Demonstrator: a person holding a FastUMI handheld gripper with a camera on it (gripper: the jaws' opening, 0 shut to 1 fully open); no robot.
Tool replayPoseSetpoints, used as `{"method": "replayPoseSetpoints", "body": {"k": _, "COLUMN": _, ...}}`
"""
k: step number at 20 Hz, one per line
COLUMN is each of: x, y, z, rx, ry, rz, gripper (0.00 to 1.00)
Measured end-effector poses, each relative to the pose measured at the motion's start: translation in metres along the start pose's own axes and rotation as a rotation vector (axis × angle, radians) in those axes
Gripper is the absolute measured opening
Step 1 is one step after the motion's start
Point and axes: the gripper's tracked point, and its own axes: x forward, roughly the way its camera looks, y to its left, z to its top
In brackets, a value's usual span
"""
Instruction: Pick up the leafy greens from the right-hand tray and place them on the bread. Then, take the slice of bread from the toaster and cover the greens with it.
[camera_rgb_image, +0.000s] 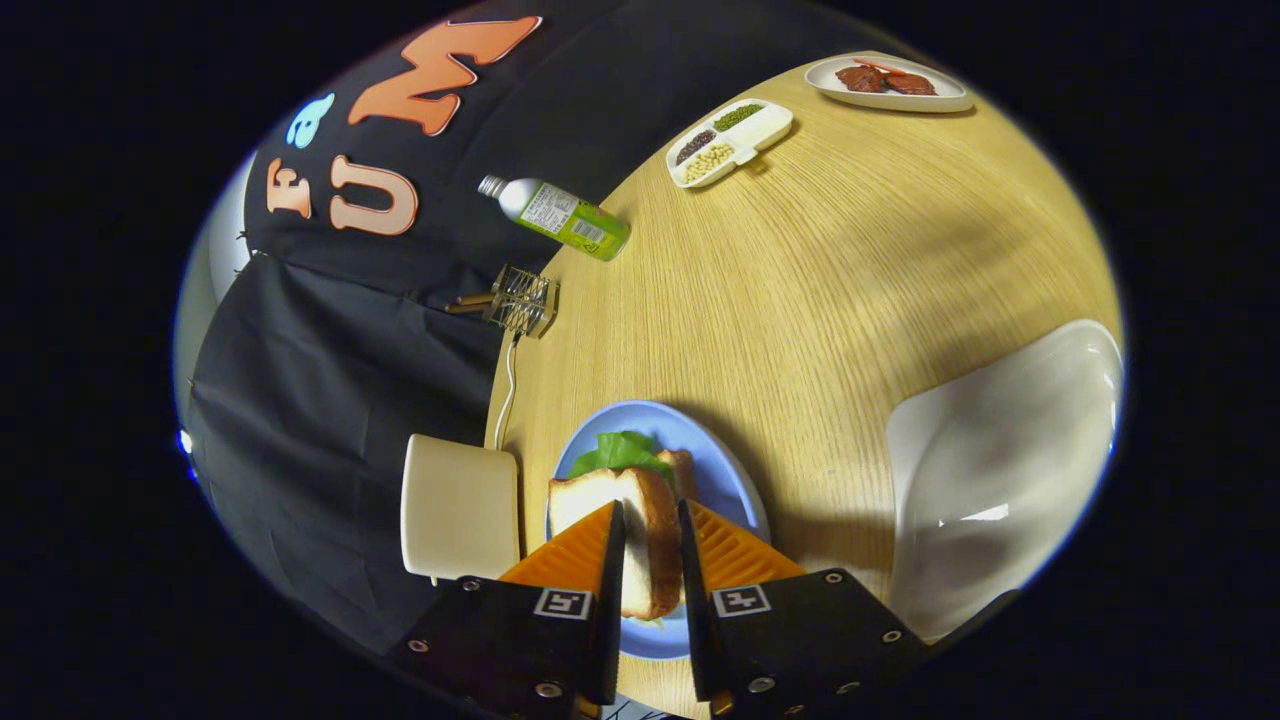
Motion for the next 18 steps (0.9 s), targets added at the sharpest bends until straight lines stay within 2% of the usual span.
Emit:
{"method": "replayPoseSetpoints", "body": {"k": 4, "x": -0.008, "y": 0.001, "z": 0.007, "rx": -0.045, "ry": -0.051, "rz": -0.029, "gripper": 0.39}}
{"method": "replayPoseSetpoints", "body": {"k": 8, "x": -0.036, "y": 0.005, "z": 0.037, "rx": -0.11, "ry": -0.197, "rz": -0.088, "gripper": 0.59}}
{"method": "replayPoseSetpoints", "body": {"k": 9, "x": -0.045, "y": 0.009, "z": 0.045, "rx": -0.144, "ry": -0.236, "rz": -0.103, "gripper": 0.67}}
{"method": "replayPoseSetpoints", "body": {"k": 11, "x": -0.067, "y": 0.016, "z": 0.058, "rx": -0.218, "ry": -0.321, "rz": -0.139, "gripper": 0.77}}
{"method": "replayPoseSetpoints", "body": {"k": 15, "x": -0.115, "y": 0.045, "z": 0.08, "rx": -0.358, "ry": -0.49, "rz": -0.166, "gripper": 0.87}}
{"method": "replayPoseSetpoints", "body": {"k": 18, "x": -0.154, "y": 0.076, "z": 0.084, "rx": -0.522, "ry": -0.594, "rz": -0.173, "gripper": 0.91}}
